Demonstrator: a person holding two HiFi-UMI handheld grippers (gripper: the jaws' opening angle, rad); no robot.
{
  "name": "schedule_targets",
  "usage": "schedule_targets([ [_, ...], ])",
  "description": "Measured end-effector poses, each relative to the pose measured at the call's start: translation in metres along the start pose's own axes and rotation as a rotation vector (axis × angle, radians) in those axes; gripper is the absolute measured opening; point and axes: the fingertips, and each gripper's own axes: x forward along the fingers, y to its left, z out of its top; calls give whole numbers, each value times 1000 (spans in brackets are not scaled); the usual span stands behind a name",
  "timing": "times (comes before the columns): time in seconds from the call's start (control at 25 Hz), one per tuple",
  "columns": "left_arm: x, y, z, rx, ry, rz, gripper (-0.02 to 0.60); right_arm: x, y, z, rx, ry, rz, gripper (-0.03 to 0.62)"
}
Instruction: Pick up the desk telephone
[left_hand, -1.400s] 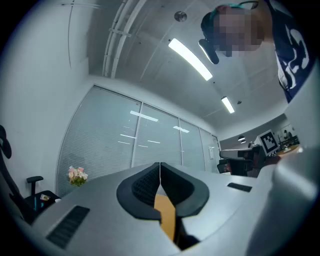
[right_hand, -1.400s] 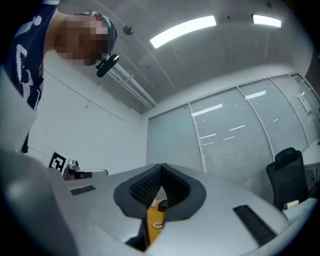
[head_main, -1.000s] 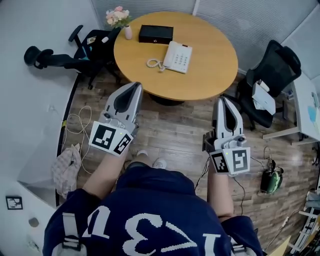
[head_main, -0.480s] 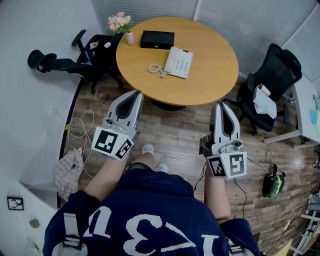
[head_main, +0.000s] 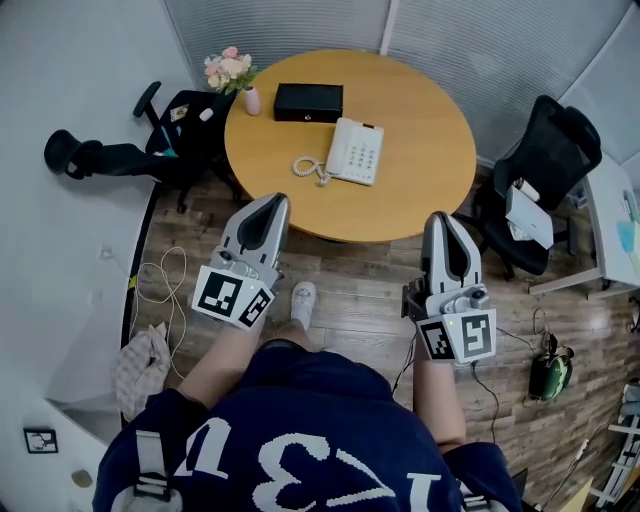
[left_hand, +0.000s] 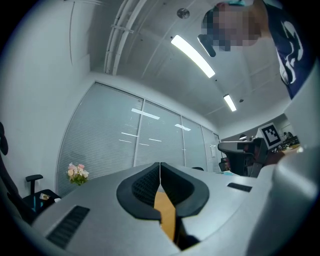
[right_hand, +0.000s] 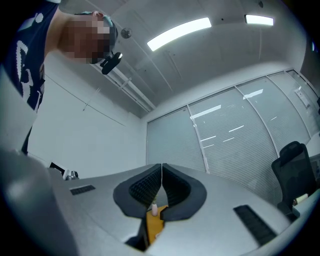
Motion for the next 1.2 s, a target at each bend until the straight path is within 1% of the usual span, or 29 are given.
schedule_targets([
  [0.16, 36, 39, -7, -4, -1, -21, 18, 46, -10, -11, -13, -9, -18, 29],
  [0.4, 95, 100, -7, 6, -12, -54, 18, 115, -24, -26, -29, -22, -54, 29],
  [0.6, 134, 136, -17, 3, 6, -99, 18, 153, -37, -42, -35, -12, -102, 29],
  [0.76, 154, 155, -34, -22, 37, -115, 18, 170, -47, -56, -36, 20, -133, 29],
  [0.96, 178, 159, -53, -45, 72, -139, 18, 188, -66, -66, -31, 43, -156, 29],
  [1.08, 193, 161, -60, -45, 81, -138, 18, 201, -80, -72, -21, 51, -151, 29],
  [1.2, 205, 170, -62, -40, 81, -114, 18, 218, -91, -77, -13, 54, -129, 29],
])
